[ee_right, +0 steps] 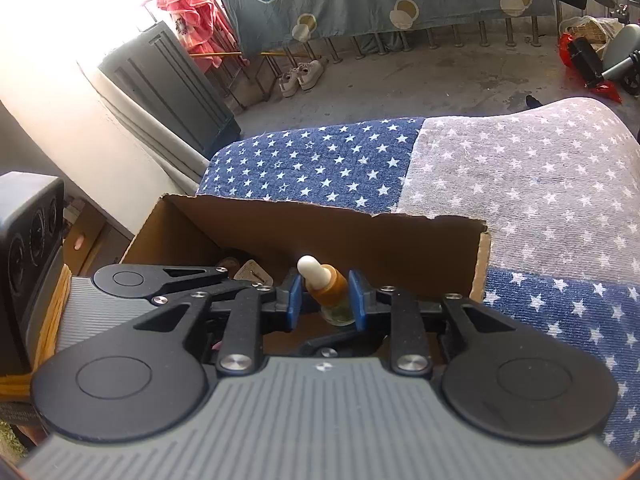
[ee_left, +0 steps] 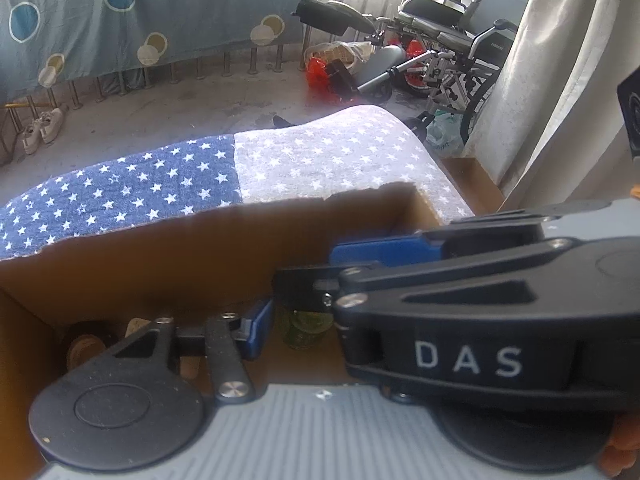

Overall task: Organize rigid objects
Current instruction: 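Lower the dropper bottle into the box and open the right gripper, then move the right gripper back out to the gold-lidded round jar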

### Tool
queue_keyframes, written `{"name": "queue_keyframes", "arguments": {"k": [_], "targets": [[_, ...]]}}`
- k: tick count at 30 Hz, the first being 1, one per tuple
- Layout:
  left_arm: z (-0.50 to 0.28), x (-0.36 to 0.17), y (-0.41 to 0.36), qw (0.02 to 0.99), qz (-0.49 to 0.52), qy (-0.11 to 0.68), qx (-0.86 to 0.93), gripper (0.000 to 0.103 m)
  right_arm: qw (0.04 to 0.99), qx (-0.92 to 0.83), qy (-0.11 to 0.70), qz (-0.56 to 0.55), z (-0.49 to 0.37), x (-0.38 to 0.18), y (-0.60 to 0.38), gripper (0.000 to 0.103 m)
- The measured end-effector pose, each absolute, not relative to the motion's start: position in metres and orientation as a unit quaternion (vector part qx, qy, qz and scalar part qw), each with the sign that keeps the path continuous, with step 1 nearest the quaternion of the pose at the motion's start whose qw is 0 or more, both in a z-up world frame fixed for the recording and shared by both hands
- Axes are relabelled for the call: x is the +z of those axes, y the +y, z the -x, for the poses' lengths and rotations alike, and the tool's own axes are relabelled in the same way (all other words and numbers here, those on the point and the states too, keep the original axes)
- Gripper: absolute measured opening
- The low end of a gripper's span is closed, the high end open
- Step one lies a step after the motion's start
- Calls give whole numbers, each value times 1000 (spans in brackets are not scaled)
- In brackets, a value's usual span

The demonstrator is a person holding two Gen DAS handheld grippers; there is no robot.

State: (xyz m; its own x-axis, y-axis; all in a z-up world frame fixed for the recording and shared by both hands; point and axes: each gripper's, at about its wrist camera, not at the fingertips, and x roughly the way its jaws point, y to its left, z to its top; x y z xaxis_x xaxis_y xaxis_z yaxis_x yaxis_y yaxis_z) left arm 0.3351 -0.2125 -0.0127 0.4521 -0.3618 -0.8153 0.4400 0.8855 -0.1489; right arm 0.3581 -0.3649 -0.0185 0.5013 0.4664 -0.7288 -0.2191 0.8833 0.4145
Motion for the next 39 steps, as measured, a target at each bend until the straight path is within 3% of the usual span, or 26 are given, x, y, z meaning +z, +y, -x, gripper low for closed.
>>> {"name": "queue_keyframes", "arguments": {"k": [3, 8, 16, 25, 32, 39], "targets": [[-327, -3, -209, 856, -37, 460, -234, 62, 863, 196, 445, -136, -349, -6, -368, 43], [-298, 29, -199, 870, -35, 430, -240, 69, 875, 191, 414, -162, -324, 24, -378, 45], [-204, 81, -156, 887, -13, 364, -284, 90, 906, 167, 289, -259, -197, 65, -403, 58], [-113, 76, -92, 904, -46, 348, -243, 98, 886, 153, 226, -374, -57, 0, -383, 63], [-92, 46, -65, 892, -51, 389, -222, 98, 878, 146, 248, -382, -33, -29, -366, 64], [-76, 18, -66, 895, -108, 371, -221, 98, 872, 127, 259, -397, -33, -43, -371, 68]]}}
